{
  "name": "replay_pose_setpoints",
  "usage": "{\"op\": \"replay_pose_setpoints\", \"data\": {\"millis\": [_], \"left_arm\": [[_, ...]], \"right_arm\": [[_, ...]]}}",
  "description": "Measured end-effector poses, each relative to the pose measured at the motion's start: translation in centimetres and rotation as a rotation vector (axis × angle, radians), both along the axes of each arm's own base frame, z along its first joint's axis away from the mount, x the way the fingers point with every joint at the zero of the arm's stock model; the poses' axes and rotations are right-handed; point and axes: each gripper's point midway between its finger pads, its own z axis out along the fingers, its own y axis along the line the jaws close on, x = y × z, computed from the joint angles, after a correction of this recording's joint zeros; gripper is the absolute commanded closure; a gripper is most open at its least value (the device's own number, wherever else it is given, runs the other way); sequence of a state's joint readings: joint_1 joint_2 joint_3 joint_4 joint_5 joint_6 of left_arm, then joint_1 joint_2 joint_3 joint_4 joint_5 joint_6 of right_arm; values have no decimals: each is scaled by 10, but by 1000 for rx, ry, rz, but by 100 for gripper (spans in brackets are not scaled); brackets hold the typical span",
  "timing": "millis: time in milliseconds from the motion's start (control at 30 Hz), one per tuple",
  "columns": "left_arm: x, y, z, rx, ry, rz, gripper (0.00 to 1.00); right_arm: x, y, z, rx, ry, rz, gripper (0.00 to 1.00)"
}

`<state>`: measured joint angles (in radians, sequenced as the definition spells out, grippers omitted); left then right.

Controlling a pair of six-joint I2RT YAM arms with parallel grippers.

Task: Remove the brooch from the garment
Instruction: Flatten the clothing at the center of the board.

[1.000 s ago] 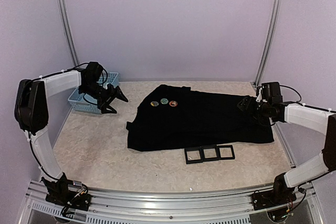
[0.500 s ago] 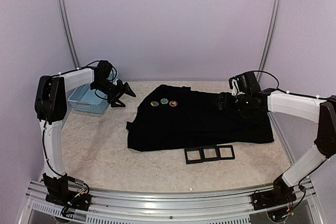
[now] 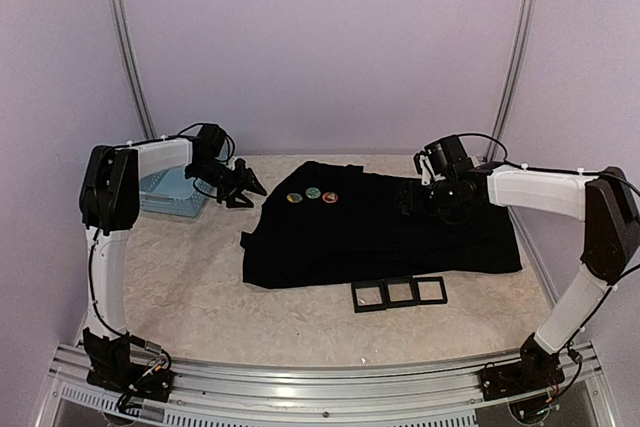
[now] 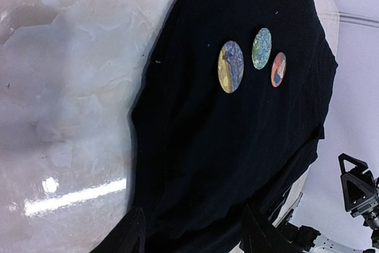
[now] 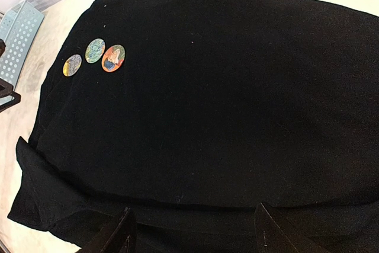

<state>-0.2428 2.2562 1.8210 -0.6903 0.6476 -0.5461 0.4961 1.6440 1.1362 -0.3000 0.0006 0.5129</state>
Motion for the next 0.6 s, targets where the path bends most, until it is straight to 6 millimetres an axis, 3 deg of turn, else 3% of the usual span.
{"op": "replay_pose_setpoints", "data": {"millis": [400,600], "left_arm": [[10,-17,-30,0,-6,-11,58],[15,-14,-42,47,-3,16,58]], "right_arm": [[-2,-1,0,-11,16,3,32],[-4,-2,-2,-11,24,-3,33]]}}
